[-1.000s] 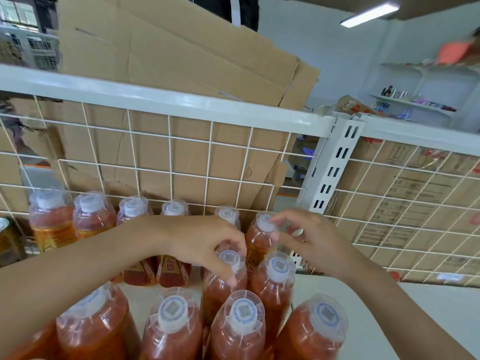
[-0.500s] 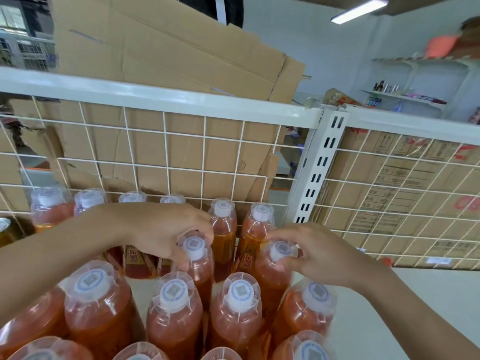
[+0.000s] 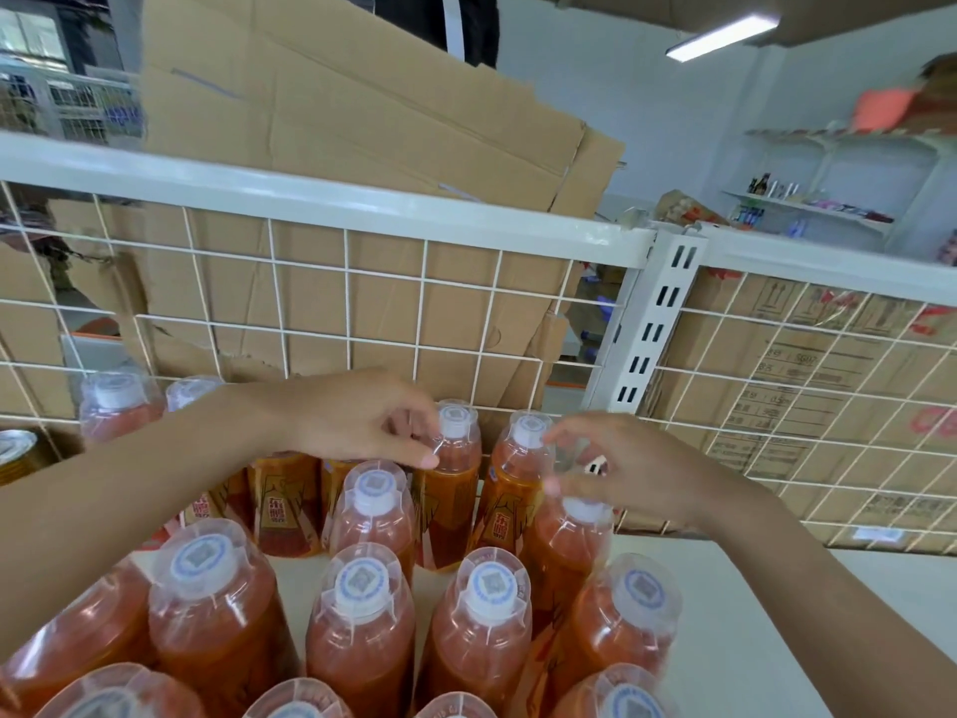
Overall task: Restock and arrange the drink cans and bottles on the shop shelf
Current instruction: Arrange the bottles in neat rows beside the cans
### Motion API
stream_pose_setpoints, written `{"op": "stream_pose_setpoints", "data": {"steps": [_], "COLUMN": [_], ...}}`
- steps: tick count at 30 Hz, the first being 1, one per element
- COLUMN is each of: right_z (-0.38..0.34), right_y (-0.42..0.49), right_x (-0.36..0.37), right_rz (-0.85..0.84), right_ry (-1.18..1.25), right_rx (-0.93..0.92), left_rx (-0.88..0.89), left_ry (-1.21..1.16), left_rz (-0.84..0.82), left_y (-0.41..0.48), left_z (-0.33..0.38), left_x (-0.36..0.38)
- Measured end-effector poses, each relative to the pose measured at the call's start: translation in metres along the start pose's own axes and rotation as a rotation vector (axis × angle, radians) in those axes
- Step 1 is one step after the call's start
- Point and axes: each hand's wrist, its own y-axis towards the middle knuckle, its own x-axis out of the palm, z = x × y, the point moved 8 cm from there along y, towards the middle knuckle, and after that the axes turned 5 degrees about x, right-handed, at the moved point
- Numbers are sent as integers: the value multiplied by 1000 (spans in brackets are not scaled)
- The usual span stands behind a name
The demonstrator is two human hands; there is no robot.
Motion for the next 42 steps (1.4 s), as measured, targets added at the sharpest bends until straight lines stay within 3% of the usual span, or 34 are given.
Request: {"op": "stream_pose_setpoints", "data": {"steps": [3, 9, 18, 35, 42], "right_z": [1, 4, -1, -13, -15], "right_y": [20, 54, 66, 85, 76], "right_x": [-10, 10, 16, 25, 22], "right_rz": [107, 38, 78, 47, 110], "right_ry": [-57, -92, -81, -30, -42], "right_rx": [49, 91, 89, 7, 18], "left_rx": [79, 88, 110, -37, -56], "left_ry": [156, 236, 247, 247, 329], "left_rz": [171, 19, 41, 134, 188], "left_y": [14, 51, 54, 42, 43], "left_z": [10, 2, -6, -22, -15], "left_x": [-21, 5, 9, 5, 6]}}
